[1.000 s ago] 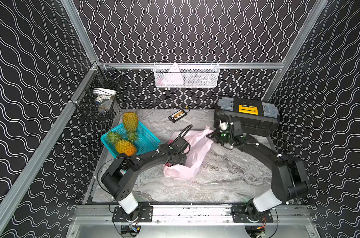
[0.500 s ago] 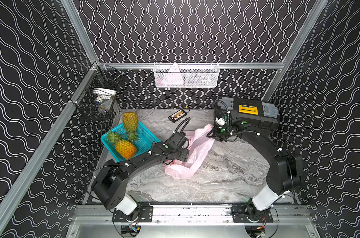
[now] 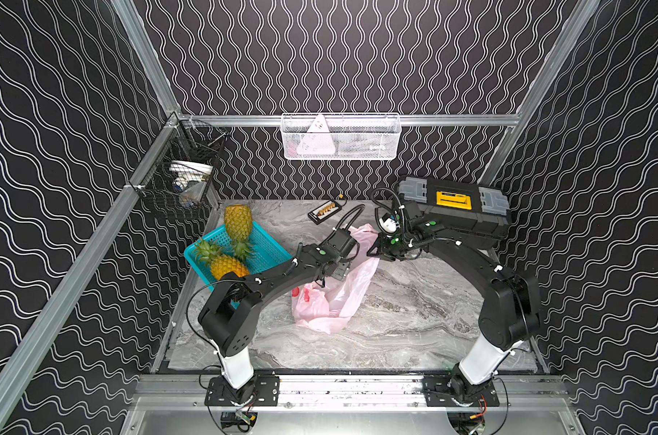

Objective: Place the pineapple into a plastic bag & tie a knot
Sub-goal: Open the plastic bag at the center of the board.

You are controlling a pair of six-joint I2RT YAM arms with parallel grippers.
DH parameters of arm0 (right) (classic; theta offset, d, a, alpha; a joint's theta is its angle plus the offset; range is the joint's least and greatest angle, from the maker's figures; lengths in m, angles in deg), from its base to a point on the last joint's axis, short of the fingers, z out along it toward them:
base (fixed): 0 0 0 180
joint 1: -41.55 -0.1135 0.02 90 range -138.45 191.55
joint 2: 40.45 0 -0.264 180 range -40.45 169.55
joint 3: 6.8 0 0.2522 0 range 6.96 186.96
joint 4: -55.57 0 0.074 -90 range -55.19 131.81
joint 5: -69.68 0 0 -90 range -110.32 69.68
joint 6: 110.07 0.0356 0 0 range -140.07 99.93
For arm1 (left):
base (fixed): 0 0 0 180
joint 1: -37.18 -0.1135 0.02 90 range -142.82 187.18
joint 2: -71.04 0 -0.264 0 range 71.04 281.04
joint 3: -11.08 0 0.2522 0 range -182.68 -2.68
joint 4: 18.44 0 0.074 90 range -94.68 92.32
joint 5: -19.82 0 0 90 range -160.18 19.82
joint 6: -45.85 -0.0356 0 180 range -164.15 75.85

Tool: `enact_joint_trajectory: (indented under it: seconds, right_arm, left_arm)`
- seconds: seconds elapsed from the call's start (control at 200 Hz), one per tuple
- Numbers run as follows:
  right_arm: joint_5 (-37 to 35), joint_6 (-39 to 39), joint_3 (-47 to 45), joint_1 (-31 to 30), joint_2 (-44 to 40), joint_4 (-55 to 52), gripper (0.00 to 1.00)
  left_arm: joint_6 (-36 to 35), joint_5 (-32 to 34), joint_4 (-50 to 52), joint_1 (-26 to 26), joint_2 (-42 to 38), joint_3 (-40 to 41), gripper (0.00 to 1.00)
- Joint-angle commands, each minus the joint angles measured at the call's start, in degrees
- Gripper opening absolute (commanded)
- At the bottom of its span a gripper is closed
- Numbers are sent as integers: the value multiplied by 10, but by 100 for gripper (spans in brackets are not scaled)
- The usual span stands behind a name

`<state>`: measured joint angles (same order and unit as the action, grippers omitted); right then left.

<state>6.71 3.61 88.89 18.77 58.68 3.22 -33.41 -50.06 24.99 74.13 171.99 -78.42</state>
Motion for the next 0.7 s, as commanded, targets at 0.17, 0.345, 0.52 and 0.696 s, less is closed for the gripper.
enact_joint_trajectory:
  seconds: [0.17,0.345,0.52,0.696]
  right_arm:
    - [-9,-13,-7,2,-16,-10,48]
    - [12,42,-73,-7,-69,60,91]
    - [17,106,-190,-43,-122,157,100]
    - [2,131,-231,-60,-73,222,100]
  left_arm:
    - [-12,-31,13,-43,1,-7,43]
    - [1,-67,5,-58,2,-9,15]
    - [4,-80,-1,-69,-1,-3,0]
    - [7,-97,-7,-80,-12,8,0]
